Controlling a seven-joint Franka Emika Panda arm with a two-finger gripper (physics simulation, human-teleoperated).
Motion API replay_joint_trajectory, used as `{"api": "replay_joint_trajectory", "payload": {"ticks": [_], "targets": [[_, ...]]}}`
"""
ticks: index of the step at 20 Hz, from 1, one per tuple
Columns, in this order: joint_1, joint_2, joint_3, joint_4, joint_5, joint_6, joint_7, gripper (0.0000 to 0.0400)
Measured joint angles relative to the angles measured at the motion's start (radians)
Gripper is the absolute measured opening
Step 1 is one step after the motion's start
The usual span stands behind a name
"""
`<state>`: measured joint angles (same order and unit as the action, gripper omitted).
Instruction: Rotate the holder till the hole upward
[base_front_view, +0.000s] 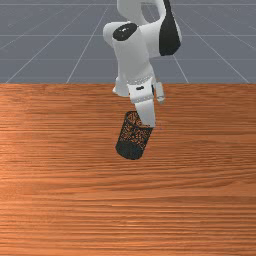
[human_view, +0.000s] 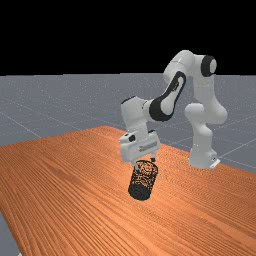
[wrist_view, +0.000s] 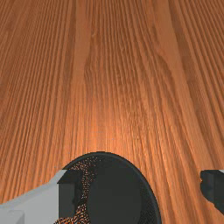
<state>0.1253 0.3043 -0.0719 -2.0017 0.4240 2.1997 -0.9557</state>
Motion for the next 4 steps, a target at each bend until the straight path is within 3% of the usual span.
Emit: {"api": "replay_joint_trajectory", "payload": {"ticks": [4], "targets": [[0.0,-0.079,-0.008,0.048,-0.034,-0.118,0.057,0.04]]}}
